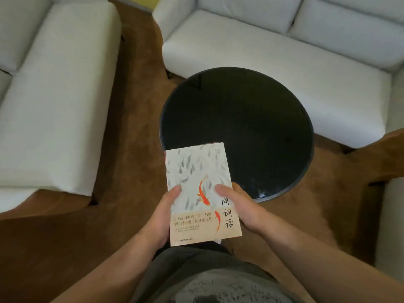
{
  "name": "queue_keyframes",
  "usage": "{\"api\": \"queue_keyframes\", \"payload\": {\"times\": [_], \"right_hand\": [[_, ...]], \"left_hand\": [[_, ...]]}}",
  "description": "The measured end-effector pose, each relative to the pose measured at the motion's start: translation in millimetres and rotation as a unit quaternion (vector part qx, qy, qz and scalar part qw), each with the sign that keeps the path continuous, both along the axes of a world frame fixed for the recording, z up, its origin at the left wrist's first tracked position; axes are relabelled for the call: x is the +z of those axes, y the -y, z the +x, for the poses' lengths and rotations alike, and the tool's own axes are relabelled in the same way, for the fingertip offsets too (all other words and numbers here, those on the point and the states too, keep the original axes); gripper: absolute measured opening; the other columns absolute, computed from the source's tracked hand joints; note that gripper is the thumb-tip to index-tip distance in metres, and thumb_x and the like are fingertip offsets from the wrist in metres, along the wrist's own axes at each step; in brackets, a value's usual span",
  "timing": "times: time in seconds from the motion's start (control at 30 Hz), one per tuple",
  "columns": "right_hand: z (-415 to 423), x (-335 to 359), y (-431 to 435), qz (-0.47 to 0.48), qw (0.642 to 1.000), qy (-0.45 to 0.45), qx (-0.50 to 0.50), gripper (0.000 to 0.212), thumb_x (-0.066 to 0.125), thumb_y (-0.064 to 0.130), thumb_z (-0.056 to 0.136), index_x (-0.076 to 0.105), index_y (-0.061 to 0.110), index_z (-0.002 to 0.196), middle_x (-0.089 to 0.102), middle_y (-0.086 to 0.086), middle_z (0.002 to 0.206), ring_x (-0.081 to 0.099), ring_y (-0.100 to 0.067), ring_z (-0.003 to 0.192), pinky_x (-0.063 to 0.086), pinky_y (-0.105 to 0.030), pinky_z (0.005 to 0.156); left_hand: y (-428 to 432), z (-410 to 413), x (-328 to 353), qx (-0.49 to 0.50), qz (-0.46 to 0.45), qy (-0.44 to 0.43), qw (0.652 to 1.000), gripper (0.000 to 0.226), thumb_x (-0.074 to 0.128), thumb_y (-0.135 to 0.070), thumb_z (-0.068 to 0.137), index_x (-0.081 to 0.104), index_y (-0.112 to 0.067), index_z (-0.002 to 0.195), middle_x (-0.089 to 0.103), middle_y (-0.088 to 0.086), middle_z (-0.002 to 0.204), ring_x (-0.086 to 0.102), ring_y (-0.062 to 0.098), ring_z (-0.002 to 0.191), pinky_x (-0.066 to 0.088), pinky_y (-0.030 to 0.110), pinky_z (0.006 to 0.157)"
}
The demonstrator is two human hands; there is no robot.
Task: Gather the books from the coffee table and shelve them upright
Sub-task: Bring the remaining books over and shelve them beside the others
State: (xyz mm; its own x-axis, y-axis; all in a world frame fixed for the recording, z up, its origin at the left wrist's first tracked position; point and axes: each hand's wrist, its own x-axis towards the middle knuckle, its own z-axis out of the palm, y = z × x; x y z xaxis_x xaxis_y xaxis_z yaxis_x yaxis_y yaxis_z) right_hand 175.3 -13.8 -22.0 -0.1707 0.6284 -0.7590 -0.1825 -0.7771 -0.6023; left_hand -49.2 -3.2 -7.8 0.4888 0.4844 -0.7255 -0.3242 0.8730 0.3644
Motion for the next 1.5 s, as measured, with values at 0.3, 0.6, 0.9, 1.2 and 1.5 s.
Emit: {"api": "queue_keyframes", "payload": {"times": [0.3,0.6,0.9,1.2,1.5], "right_hand": [[-119,23,-1,0.016,0.988,-0.040,0.148,0.039,0.062,0.029,0.098,0.048,0.031,0.134,0.075,-0.014,0.119,0.074,-0.037,0.102,0.059,-0.051,0.088],[-295,29,22,0.026,0.944,-0.041,0.326,0.060,0.069,0.038,0.088,0.045,0.032,0.143,0.072,-0.009,0.124,0.072,-0.039,0.107,0.059,-0.054,0.091],[-518,41,76,0.014,0.887,-0.102,0.451,0.066,0.068,0.027,0.090,0.040,0.012,0.148,0.060,-0.028,0.137,0.059,-0.056,0.118,0.042,-0.072,0.103],[-678,44,90,-0.021,0.815,-0.151,0.560,0.072,0.077,0.030,0.088,0.040,0.016,0.148,0.055,-0.031,0.141,0.052,-0.060,0.125,0.030,-0.078,0.107],[-832,33,45,-0.016,0.796,-0.122,0.593,0.083,0.084,0.036,0.070,0.045,0.015,0.141,0.068,-0.025,0.126,0.069,-0.049,0.103,0.060,-0.052,0.082]], "left_hand": [[71,-115,21,0.190,0.011,0.076,0.979,0.083,0.094,-0.032,0.063,0.058,-0.013,0.136,0.063,0.021,0.134,0.069,0.042,0.107,0.057,0.052,0.086],[164,-254,26,0.347,-0.009,0.001,0.938,0.098,0.094,-0.048,0.053,0.056,-0.017,0.138,0.060,0.023,0.138,0.062,0.047,0.118,0.037,0.059,0.106],[253,-420,67,0.511,-0.032,-0.090,0.854,0.069,0.035,-0.064,0.085,0.062,-0.017,0.128,0.073,0.021,0.117,0.073,0.042,0.099,0.063,0.045,0.069],[295,-535,70,0.635,-0.127,-0.123,0.752,0.061,0.036,-0.057,0.099,0.072,-0.010,0.111,0.078,0.021,0.093,0.077,0.036,0.072,0.061,0.039,0.057],[246,-675,82,0.672,-0.158,-0.133,0.711,0.059,0.064,-0.055,0.077,0.074,-0.009,0.112,0.072,0.027,0.114,0.071,0.047,0.100,0.052,0.054,0.094]]}}
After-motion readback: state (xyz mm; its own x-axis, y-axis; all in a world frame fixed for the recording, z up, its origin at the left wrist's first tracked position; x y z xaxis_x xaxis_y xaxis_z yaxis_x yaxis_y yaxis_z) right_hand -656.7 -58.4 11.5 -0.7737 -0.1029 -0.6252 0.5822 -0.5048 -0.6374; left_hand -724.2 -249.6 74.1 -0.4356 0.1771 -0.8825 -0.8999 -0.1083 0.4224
